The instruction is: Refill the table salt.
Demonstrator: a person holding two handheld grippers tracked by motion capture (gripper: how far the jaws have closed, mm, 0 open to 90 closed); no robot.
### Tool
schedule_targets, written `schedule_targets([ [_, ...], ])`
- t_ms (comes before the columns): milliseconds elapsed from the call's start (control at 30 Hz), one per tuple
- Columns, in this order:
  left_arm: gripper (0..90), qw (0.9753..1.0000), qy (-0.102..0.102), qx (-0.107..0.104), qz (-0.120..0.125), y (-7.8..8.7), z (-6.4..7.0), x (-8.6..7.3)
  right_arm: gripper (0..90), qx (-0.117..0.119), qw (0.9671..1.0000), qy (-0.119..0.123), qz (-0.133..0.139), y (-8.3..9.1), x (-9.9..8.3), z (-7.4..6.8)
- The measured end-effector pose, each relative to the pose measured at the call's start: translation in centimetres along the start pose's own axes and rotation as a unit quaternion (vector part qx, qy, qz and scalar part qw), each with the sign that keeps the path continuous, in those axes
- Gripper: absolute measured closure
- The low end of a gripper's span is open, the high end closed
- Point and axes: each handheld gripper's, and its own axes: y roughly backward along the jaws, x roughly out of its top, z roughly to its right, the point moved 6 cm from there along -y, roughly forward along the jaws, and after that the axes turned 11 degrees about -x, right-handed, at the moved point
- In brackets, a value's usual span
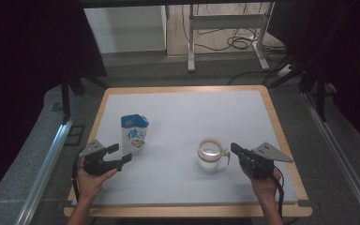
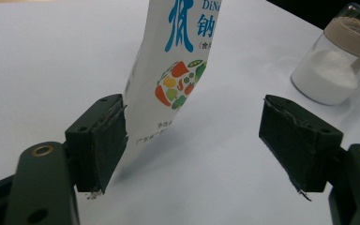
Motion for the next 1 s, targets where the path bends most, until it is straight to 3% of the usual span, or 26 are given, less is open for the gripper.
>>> schedule_targets([
  [133,23.7,1.0,-0.001,0.0,-0.001,0.0,0.1,0.0,81.5,-0.004,0.9999,-0.011,-0.005,0.1,-0.8,1.2],
  [233,23.9,1.0,0.0,0.001,0.0,-0.1,0.1,-0.1,68.4,-0.008,0.9998,-0.019,-0.009,0.1,-1.3,2.1],
  [367,24.0,1.0,-0.001,0.003,-0.001,-0.1,0.1,-0.1,60.0,-0.017,0.9994,-0.022,-0.021,-0.1,-2.2,3.1],
  [800,24.2,1.0,-0.004,0.003,-0.003,-0.2,0.2,-0.3,50.4,-0.052,0.9955,-0.025,-0.076,-0.6,-5.6,5.5],
  [1000,24.2,1.0,-0.007,0.003,-0.003,-0.2,0.3,-0.3,48.3,-0.057,0.9954,-0.021,-0.075,-0.5,-5.5,5.6],
])
